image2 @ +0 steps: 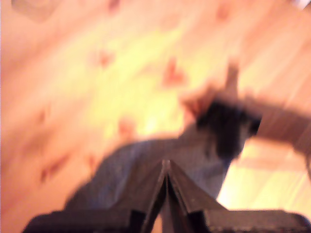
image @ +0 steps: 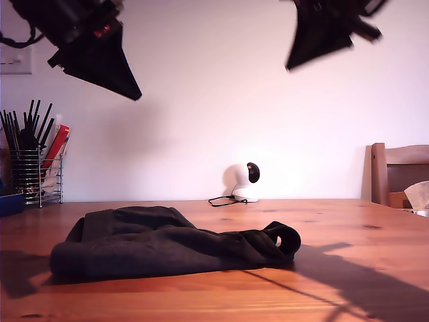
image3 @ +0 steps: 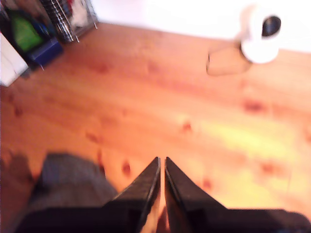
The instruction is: Fold the underwear in front of you. After folding it, place it to the right side.
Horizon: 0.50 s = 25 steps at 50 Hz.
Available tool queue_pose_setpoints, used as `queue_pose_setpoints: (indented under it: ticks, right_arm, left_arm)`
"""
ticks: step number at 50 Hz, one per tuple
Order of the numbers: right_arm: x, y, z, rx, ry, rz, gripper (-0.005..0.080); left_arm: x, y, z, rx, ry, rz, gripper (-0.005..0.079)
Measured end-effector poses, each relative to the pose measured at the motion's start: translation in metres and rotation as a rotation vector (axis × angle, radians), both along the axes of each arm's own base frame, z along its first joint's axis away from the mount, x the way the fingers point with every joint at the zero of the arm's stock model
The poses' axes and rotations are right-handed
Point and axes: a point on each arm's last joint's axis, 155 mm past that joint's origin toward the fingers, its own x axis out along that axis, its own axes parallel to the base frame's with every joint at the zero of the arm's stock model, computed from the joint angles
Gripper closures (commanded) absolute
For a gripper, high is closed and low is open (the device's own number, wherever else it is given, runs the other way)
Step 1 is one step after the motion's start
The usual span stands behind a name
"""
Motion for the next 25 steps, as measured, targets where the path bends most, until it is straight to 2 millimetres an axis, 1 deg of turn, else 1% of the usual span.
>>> queue_pose_setpoints:
  ticks: [5, 8, 12, 17, 25]
  right_arm:
    - [-0.008, -0.003, -0.011, 0.002, 0.002, -0.003, 0.0764]
    - [-0.011, -0.006, -0.009, 0.011, -0.021, -0.011, 0.0764]
    - [-0.017, -0.015, -0.001, 0.028, -0.062, -0.055, 0.0764]
    - [-0.027, -0.025, 0.015, 0.052, -0.134, -0.086, 0.0764]
    - [-0.050, -0.034, 0.040, 0.103, -0.233, -0.104, 0.0764]
  left_arm:
    - [-0.003, 0.003, -0.002, -0.039, -0.007, -0.011, 0.0763]
    - [-0.002, 0.005, -0.003, -0.063, -0.015, -0.017, 0.0763]
    - [-0.002, 0.009, -0.004, -0.090, -0.018, -0.020, 0.0763]
    - [-0.003, 0.015, 0.000, -0.123, -0.038, -0.023, 0.0764]
    - [-0.006, 0.025, 0.026, -0.172, -0.135, -0.020, 0.0764]
